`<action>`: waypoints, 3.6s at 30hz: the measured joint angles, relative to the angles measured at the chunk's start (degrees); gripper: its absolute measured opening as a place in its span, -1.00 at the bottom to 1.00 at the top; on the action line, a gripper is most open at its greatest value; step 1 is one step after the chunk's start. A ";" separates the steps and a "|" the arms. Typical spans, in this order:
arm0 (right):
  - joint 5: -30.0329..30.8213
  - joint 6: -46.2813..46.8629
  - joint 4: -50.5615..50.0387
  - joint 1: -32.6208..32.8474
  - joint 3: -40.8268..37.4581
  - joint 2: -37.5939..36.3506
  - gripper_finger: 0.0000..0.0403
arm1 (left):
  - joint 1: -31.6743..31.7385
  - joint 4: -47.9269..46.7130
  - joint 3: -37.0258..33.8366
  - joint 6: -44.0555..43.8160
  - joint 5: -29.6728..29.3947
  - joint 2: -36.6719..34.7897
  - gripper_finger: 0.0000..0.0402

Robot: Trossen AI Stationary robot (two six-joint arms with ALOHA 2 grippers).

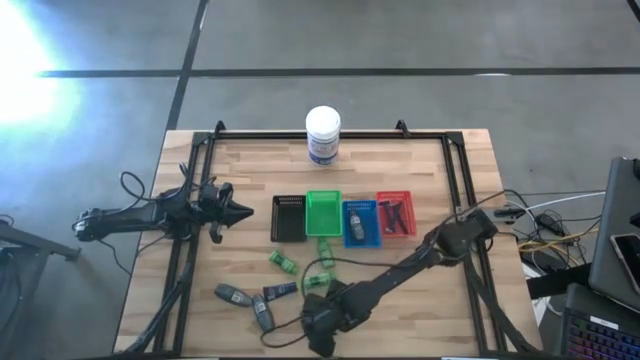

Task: Pick & Place Travel size toiletries
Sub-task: Put the deodorant into the blue basket

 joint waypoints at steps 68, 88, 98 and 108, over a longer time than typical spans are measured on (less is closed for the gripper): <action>-0.66 25.38 -6.85 -28.78 -41.53 -29.16 0.04 | -0.01 -0.11 -0.01 0.00 -0.55 0.59 -0.87; 6.04 22.39 -12.98 -24.41 -34.29 -29.60 0.77 | 0.00 -0.24 0.00 0.02 -0.68 0.61 -0.87; 7.31 28.22 -11.98 -15.20 -28.22 -29.49 0.66 | 0.01 -0.31 0.01 0.02 -0.68 0.61 -0.87; 7.04 26.09 -9.36 -5.99 -26.88 -29.49 0.66 | 0.01 -0.37 0.01 0.02 -0.68 0.61 -0.87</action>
